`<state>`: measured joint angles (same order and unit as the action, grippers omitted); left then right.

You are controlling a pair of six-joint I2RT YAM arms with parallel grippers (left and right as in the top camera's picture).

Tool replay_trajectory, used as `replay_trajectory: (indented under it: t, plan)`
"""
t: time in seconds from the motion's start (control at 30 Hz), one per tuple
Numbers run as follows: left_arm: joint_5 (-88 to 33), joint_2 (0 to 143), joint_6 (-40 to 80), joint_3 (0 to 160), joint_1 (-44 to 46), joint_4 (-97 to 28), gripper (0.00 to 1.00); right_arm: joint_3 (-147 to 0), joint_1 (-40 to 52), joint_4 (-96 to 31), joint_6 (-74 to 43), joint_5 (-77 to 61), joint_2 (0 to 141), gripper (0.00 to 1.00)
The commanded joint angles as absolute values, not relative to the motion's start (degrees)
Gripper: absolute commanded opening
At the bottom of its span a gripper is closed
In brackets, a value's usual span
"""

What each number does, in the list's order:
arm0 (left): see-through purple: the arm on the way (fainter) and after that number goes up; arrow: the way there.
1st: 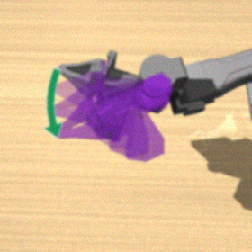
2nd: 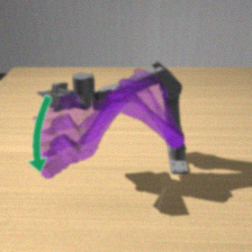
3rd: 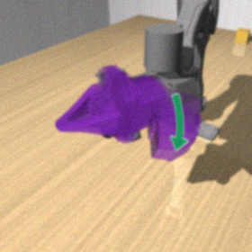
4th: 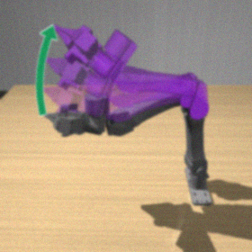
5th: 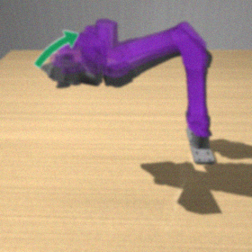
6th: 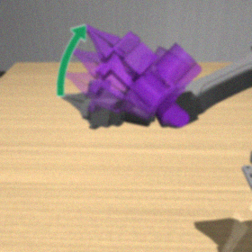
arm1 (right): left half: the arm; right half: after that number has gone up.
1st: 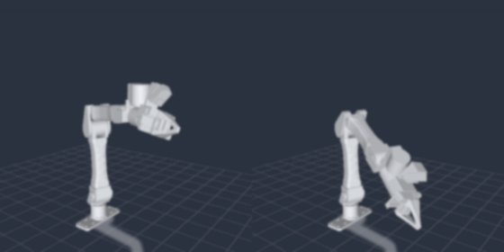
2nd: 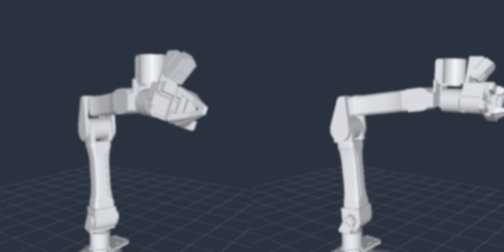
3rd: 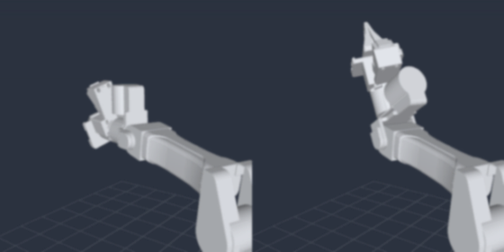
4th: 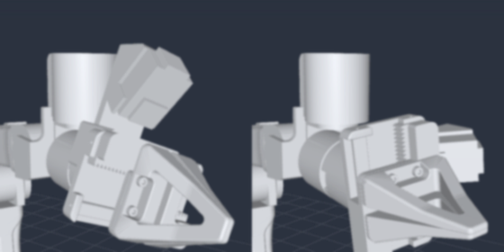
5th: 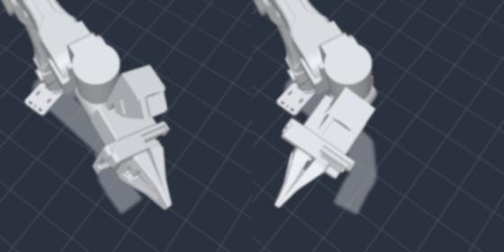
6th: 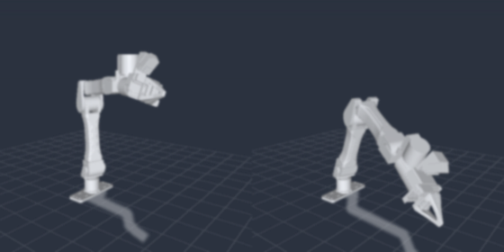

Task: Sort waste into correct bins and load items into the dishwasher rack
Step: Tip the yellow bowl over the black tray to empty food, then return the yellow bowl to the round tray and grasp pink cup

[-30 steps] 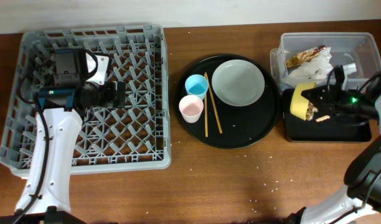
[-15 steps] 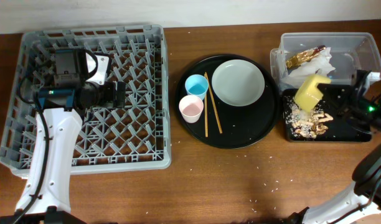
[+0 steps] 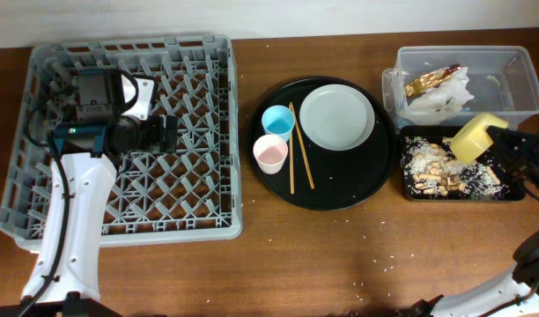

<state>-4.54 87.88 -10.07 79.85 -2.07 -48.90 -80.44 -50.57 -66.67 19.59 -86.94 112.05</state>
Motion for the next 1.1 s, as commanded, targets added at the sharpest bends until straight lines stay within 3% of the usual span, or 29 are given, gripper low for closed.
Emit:
replay_trajectory:
  t: [0.0, 0.2, 0.37, 0.47, 0.57, 0.77, 0.87, 1.07]
  plan:
    - [-5.2, 88.3, -9.8, 80.7, -2.4, -49.0, 0.99, -80.2, -49.6, -66.7, 18.8, -88.9, 112.0, 0.04]
    - [-5.2, 88.3, -9.8, 80.7, -2.4, -49.0, 0.99, -80.2, -44.8, -70.1, 18.0, -88.9, 111.5, 0.04]
    - [-5.2, 88.3, -9.8, 80.7, -2.4, -49.0, 0.99, -80.9, -26.9, -73.1, 22.5, -84.3, 108.1, 0.04]
    - [-5.2, 88.3, -9.8, 80.7, -2.4, -49.0, 0.99, -82.7, -11.7, -70.1, 18.8, -66.8, 108.0, 0.04]
    - [-5.2, 88.3, -9.8, 80.7, -2.4, -49.0, 0.99, -82.7, 1.7, -63.1, 1.7, -37.8, 108.0, 0.04]
    - [-5.2, 88.3, -9.8, 80.7, -2.4, -49.0, 0.99, -82.4, 17.9, -58.5, -18.2, -3.7, 108.2, 0.04]
    - [-5.2, 88.3, -9.8, 80.7, -2.4, -49.0, 0.99, -82.3, 22.0, -57.1, -20.5, 1.8, 108.4, 0.04]
    - [-5.2, 88.3, -9.8, 80.7, -2.4, -49.0, 1.0, -82.7, 22.8, -57.1, -21.5, 1.3, 109.9, 0.27]
